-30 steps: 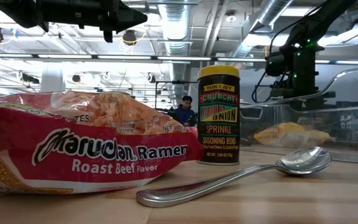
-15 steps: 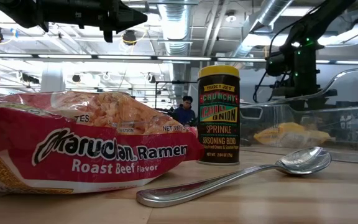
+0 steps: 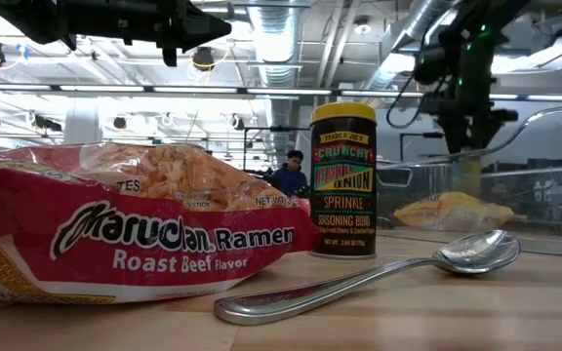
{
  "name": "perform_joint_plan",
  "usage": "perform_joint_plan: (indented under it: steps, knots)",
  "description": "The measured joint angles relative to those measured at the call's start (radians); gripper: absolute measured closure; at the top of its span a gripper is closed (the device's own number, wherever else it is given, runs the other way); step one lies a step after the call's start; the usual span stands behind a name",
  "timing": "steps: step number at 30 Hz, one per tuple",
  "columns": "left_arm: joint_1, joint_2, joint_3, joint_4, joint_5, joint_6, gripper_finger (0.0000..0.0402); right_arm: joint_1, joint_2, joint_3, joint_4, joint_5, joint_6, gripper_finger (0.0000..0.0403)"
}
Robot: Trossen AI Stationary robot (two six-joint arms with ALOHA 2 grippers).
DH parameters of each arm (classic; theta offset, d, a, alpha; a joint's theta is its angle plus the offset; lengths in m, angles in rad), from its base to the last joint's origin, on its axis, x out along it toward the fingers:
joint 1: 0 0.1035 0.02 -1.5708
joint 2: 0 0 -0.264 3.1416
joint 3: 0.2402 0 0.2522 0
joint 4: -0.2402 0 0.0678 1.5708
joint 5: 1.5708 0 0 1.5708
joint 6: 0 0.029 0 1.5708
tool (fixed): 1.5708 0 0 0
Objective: Pick & Place Food Item
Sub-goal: Put the black spice bottle into the blue bin
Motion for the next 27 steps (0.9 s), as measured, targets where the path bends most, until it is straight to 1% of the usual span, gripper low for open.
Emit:
perform_joint_plan:
  steps: [3,8,11,16,19,22,27]
  knots:
    - [0.0,0.0,0.0,0.0,0.0,0.0,0.0402,0.02,-0.047,0.034,-0.024,0.0,0.001,0.0185]
    - [0.0,0.0,0.0,0.0,0.0,0.0,0.0402,0.054,-0.125,0.077,-0.056,0.0,0.001,0.0201]
    - [0.0,0.0,0.0,0.0,0.0,0.0,0.0402,0.078,-0.172,0.094,-0.077,0.0,0.0,0.0203]
    - [0.0,0.0,0.0,0.0,0.0,0.0,0.0402,0.136,-0.255,0.108,-0.103,-0.003,0.0,0.0184]
    - [0.0,0.0,0.0,0.0,0.0,0.0,0.0402,0.184,-0.301,0.108,-0.117,-0.003,0.0,0.0184]
    - [0.0,0.0,0.0,0.0,0.0,0.0,0.0402,0.245,-0.342,0.108,-0.127,-0.009,0.0,0.0198]
    - [0.0,0.0,0.0,0.0,0.0,0.0,0.0402,0.362,-0.399,0.108,-0.118,-0.053,0.003,0.0204]
